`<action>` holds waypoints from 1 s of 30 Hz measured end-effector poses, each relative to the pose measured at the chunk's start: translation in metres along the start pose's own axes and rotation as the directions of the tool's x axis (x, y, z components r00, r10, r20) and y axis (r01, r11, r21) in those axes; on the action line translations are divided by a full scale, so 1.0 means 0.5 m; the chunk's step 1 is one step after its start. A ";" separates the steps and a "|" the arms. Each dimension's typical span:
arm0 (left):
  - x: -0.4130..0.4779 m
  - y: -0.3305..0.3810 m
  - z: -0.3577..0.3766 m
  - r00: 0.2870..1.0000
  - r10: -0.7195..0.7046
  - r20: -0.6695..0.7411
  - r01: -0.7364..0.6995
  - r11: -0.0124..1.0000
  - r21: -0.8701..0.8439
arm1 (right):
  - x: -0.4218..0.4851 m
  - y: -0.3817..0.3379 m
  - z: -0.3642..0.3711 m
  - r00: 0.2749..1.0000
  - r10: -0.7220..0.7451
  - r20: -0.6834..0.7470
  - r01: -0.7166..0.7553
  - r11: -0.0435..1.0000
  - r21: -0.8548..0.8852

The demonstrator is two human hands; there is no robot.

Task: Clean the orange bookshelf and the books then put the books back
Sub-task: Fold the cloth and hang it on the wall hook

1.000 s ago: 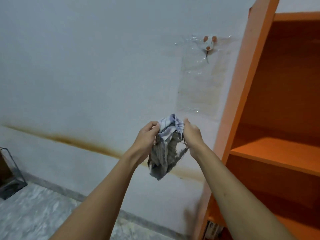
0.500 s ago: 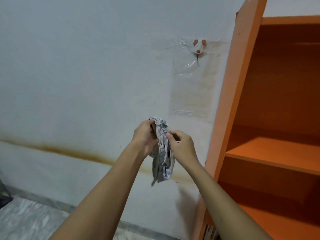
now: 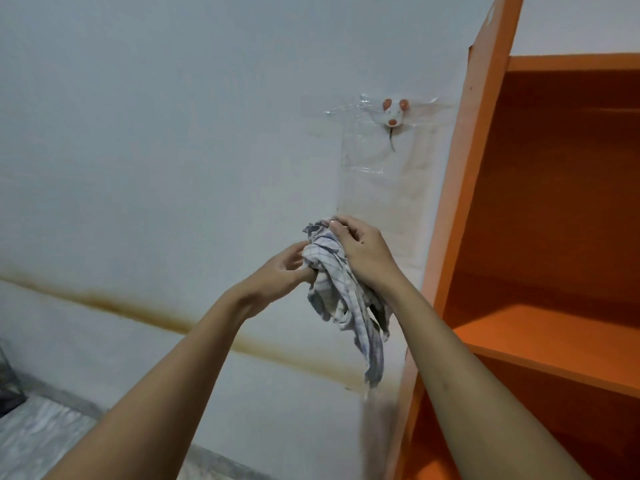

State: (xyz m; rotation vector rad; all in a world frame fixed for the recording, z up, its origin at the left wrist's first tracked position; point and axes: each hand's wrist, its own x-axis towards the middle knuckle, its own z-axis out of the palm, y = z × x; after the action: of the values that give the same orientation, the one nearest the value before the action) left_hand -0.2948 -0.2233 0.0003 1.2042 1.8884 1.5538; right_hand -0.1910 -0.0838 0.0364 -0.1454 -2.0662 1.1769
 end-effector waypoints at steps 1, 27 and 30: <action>0.003 0.002 0.006 1.000 0.017 0.007 -0.017 1.000 -0.018 | 0.004 -0.001 0.000 1.000 -0.014 0.022 0.015 1.000 -0.018; 0.270 0.070 -0.114 0.962 0.273 -0.010 -0.219 0.791 0.572 | 0.148 0.049 -0.047 0.982 0.171 -0.076 -0.170 0.646 -0.744; 0.281 0.070 -0.101 0.928 0.370 -0.039 -0.261 0.721 0.643 | 0.155 0.065 -0.043 0.979 0.122 -0.166 -0.206 0.592 -0.780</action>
State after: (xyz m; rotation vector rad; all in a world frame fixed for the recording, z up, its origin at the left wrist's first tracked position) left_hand -0.3968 -0.1378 0.0760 1.8115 2.5428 1.2150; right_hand -0.2410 -0.0170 0.0600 -0.8235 -2.3824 0.2224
